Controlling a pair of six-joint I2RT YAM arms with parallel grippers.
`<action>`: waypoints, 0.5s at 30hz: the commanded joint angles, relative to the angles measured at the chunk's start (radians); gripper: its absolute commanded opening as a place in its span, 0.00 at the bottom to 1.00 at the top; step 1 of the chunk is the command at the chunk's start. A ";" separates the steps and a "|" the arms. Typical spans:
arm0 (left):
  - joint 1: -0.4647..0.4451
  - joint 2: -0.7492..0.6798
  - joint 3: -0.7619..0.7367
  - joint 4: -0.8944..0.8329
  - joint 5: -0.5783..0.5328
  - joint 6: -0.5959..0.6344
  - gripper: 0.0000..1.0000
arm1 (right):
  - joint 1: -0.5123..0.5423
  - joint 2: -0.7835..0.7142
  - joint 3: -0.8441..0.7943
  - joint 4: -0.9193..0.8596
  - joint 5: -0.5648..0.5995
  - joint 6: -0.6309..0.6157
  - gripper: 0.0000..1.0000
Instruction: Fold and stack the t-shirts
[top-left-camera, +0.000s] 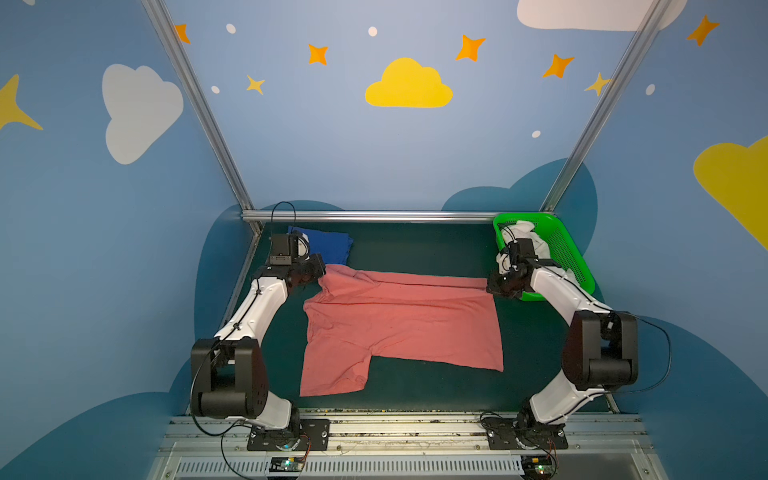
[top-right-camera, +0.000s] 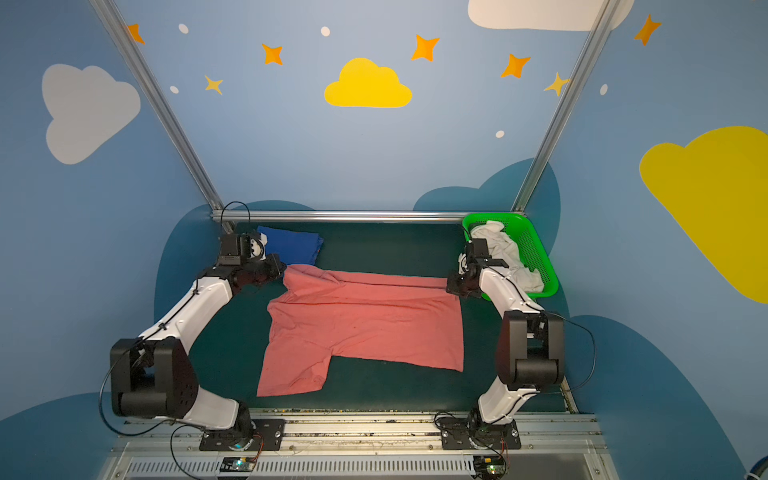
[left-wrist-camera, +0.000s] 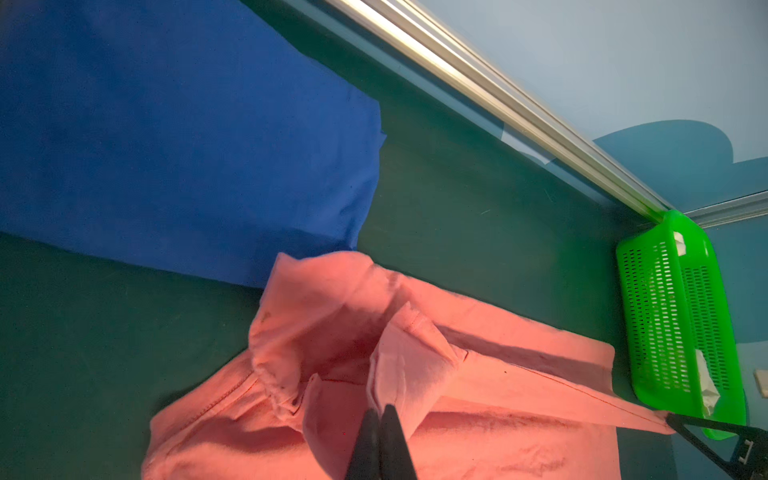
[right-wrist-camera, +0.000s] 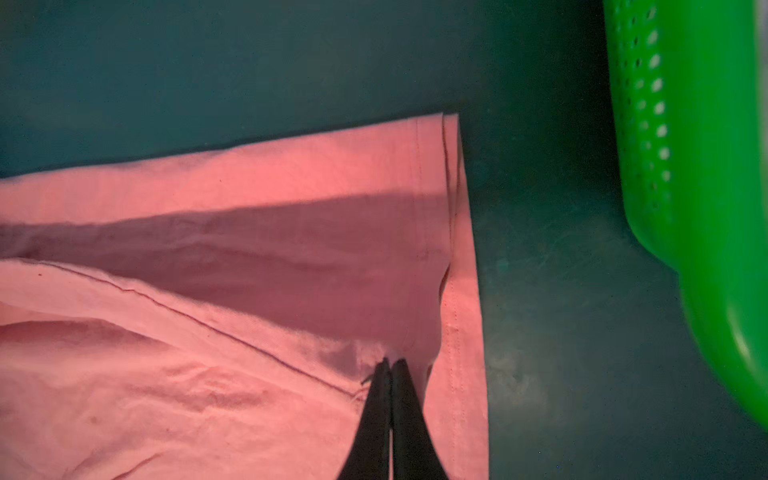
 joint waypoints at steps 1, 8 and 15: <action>-0.006 -0.023 -0.040 0.031 -0.049 -0.004 0.05 | 0.011 -0.051 -0.058 0.041 0.018 0.038 0.00; -0.013 -0.070 -0.147 0.054 -0.121 -0.033 0.05 | 0.020 -0.108 -0.164 0.055 0.048 0.070 0.00; -0.019 -0.129 -0.246 0.076 -0.207 -0.072 0.05 | 0.024 -0.104 -0.239 0.040 0.093 0.110 0.00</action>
